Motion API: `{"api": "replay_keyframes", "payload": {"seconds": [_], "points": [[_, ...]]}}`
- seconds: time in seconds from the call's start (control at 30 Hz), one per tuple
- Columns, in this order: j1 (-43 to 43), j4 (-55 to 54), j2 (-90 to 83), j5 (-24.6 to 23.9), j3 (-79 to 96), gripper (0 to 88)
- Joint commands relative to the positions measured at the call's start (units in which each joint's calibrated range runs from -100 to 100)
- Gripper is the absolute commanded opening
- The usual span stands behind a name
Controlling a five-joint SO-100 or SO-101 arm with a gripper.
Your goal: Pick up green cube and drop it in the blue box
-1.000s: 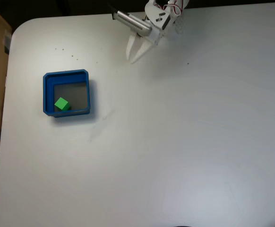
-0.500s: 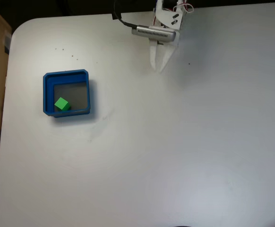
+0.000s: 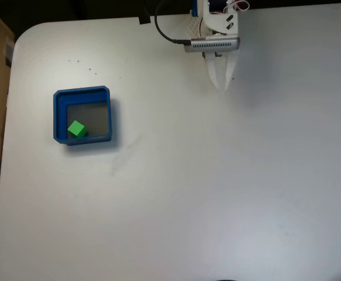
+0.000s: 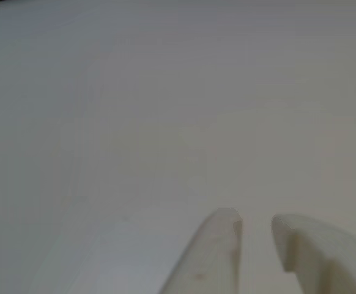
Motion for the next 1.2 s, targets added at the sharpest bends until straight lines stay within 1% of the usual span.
{"api": "replay_keyframes", "payload": {"seconds": [0.0,0.17,1.17], "points": [[-1.77,-1.04,-1.08,0.20,0.18,0.6],[-3.29,-1.04,-1.08,0.20,0.18,0.6],[-3.15,-1.04,-0.99,-0.10,0.18,0.6]]}}
